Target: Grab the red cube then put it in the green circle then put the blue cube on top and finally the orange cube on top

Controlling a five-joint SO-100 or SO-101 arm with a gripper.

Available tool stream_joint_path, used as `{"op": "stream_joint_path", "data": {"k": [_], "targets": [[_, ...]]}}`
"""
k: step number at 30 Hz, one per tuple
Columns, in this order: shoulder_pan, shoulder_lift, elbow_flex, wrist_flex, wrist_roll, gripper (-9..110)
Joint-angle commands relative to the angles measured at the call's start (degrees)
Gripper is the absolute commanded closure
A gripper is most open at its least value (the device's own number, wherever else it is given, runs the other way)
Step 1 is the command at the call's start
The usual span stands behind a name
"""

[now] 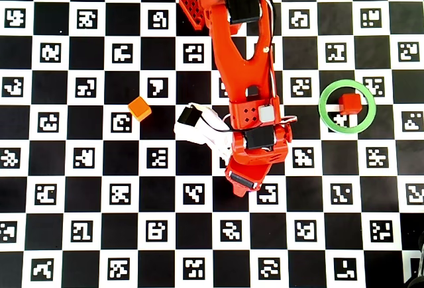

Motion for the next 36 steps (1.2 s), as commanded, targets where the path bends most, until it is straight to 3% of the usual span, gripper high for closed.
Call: {"op": "stream_joint_path", "data": {"k": [1,14,26,36], "targets": [[-0.3,9.1,-0.5,2.4,-0.8,92],[-2.5,20.0,-1.9,13.6,-1.6,94],[-13.3,33.3,-1.3,23.5,2.7,94],[-23.1,34.2,-3.5,26.9,3.2,94]]}}
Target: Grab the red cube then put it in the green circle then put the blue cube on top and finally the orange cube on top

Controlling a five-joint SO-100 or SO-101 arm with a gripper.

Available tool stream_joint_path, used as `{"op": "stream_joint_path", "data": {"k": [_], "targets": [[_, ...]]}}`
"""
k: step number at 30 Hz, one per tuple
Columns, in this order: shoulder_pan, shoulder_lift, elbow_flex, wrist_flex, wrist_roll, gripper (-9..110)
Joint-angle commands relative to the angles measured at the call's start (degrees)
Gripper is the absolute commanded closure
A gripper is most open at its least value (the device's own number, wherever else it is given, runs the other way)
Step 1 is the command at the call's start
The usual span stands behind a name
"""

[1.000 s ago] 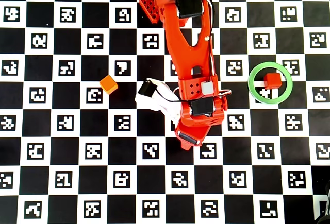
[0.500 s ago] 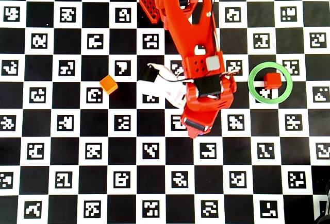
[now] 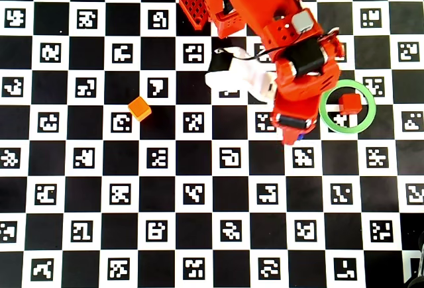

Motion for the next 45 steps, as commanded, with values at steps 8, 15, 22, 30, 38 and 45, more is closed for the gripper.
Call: {"op": "stream_joint_path", "data": {"k": [8,15,22,30,38,45], "targets": [[-13.3,3.8,-6.8,0.5,1.4,94],[-19.5,-2.1,-12.5,0.0,5.9,94],[-22.7,-7.2,-16.2,-1.9,8.0,94],[-22.5,-11.7,-13.9,-6.0,8.2,94],[-21.6,-11.8,-4.7,-12.4,7.9,94],[-21.8,-12.0,-0.6,-15.6,7.8,94]]}}
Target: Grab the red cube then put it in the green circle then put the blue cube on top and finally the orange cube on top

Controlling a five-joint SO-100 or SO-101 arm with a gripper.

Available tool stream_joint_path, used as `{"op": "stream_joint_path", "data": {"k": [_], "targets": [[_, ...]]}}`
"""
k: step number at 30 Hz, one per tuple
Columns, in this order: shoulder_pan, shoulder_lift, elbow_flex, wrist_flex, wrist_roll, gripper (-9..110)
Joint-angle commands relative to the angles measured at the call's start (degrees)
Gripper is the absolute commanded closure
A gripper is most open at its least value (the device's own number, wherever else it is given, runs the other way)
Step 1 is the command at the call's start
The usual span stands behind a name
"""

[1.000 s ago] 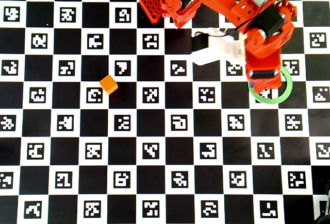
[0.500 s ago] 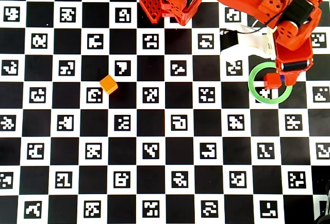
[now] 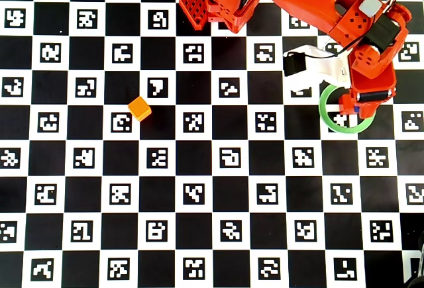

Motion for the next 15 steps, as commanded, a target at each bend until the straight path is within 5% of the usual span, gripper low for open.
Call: {"op": "stream_joint_path", "data": {"k": [1,15], "targets": [[0.0,1.2,0.1,-1.3,-0.2,94],[-0.4,-0.8,4.5,-4.6,-0.2,94]]}}
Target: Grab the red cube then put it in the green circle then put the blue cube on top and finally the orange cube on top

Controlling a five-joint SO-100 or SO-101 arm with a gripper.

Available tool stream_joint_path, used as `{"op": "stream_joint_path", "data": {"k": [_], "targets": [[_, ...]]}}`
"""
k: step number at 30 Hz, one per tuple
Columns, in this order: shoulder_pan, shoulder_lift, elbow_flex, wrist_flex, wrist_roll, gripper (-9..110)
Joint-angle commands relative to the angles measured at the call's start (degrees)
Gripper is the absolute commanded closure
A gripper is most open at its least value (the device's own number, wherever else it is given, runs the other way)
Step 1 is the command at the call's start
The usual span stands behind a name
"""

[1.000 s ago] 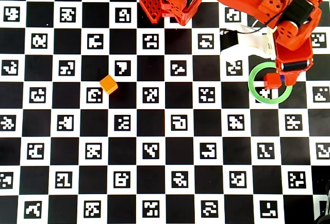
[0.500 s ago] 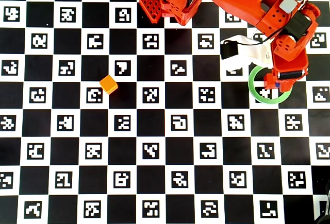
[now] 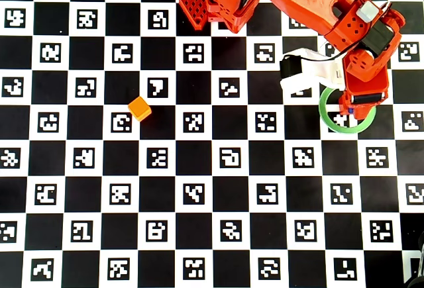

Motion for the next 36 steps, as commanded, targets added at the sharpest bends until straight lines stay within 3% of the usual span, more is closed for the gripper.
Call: {"op": "stream_joint_path", "data": {"k": [1,36], "targets": [[-0.5,1.1,0.2,-1.7,0.1,94],[-1.8,1.1,0.2,-2.4,-0.1,95]]}}
